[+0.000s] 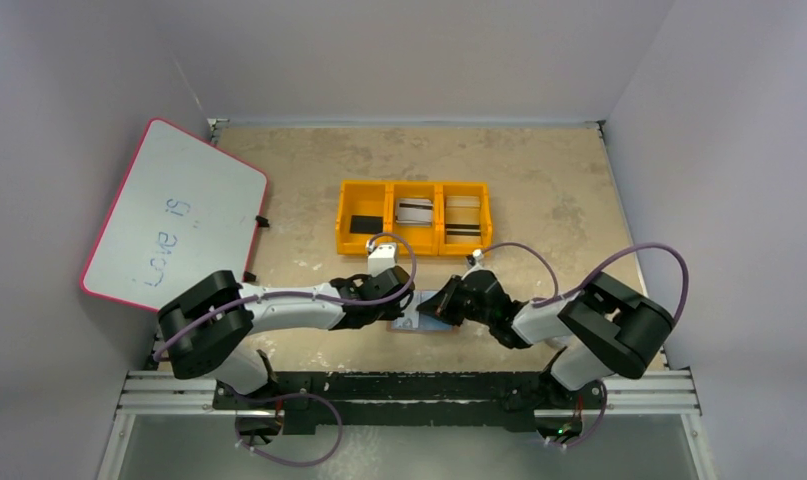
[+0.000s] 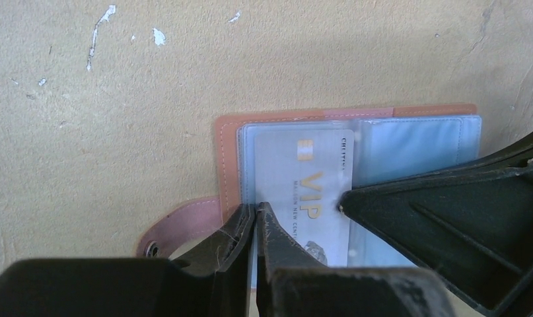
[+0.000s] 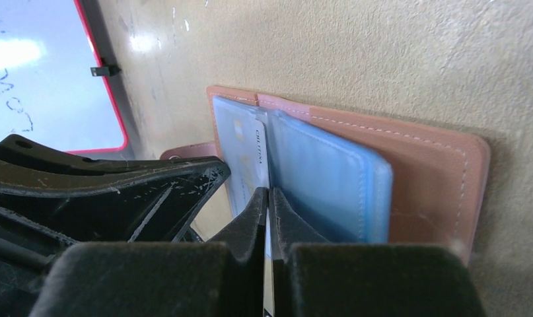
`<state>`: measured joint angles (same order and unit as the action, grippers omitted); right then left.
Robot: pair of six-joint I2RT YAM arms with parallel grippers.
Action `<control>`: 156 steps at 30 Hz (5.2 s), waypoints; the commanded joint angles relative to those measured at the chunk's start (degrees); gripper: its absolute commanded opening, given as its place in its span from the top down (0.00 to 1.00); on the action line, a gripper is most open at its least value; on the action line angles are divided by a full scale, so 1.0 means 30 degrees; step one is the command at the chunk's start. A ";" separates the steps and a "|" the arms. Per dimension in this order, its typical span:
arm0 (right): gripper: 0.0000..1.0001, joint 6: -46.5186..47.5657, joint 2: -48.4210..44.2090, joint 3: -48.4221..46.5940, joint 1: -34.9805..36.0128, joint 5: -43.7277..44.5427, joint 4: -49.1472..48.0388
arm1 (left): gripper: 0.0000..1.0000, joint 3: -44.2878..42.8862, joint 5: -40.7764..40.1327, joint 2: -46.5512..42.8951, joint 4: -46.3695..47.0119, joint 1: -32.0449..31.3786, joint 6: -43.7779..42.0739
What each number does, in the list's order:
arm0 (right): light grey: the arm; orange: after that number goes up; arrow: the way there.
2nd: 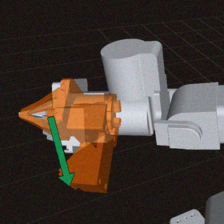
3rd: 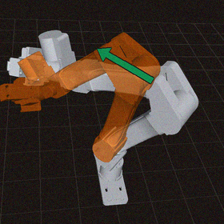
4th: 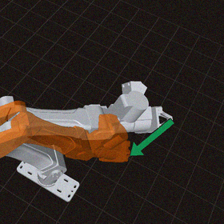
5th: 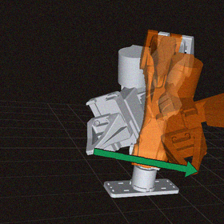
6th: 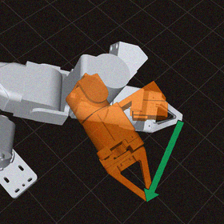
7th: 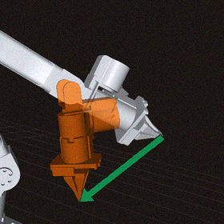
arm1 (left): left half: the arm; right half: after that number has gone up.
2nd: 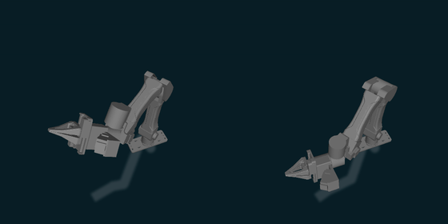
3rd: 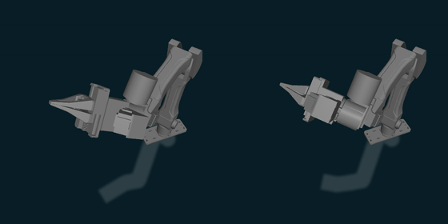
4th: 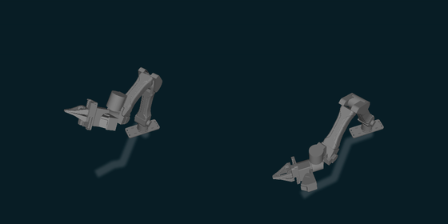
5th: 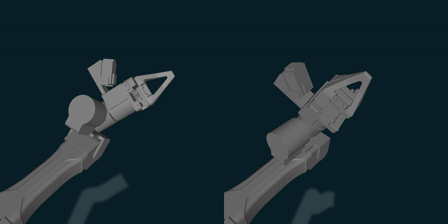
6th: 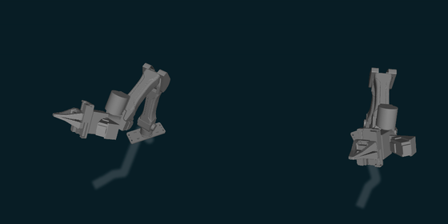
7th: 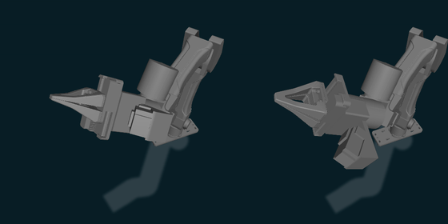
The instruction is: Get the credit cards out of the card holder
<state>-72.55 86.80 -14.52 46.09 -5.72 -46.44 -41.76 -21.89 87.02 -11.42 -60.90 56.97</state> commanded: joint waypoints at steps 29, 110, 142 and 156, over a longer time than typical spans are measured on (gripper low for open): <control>0.77 -0.0029 -0.3658 0.0845 -0.0152 0.1174 0.2136 | 0.99 0.0008 -0.0010 0.0839 -0.0425 -0.0230 -0.0096; 1.00 3.1642 -0.4546 -1.0831 0.2816 0.9049 0.9713 | 0.29 -0.4012 -1.0499 -1.0884 -1.2961 0.6030 -0.2695; 1.00 3.8130 0.5799 -1.9783 -0.1358 0.4581 1.4096 | 0.23 -0.3257 -1.1643 -1.3081 -1.3654 0.6012 -0.2284; 0.98 4.2586 0.7133 -1.8004 -0.1612 0.4791 1.0339 | 0.23 -0.3688 -1.2129 -1.3867 -1.4210 0.6029 -0.1983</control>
<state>49.87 108.71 -70.04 41.69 9.43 -8.19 -51.64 -54.87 48.29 -53.15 -43.13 49.93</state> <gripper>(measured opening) 0.010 0.768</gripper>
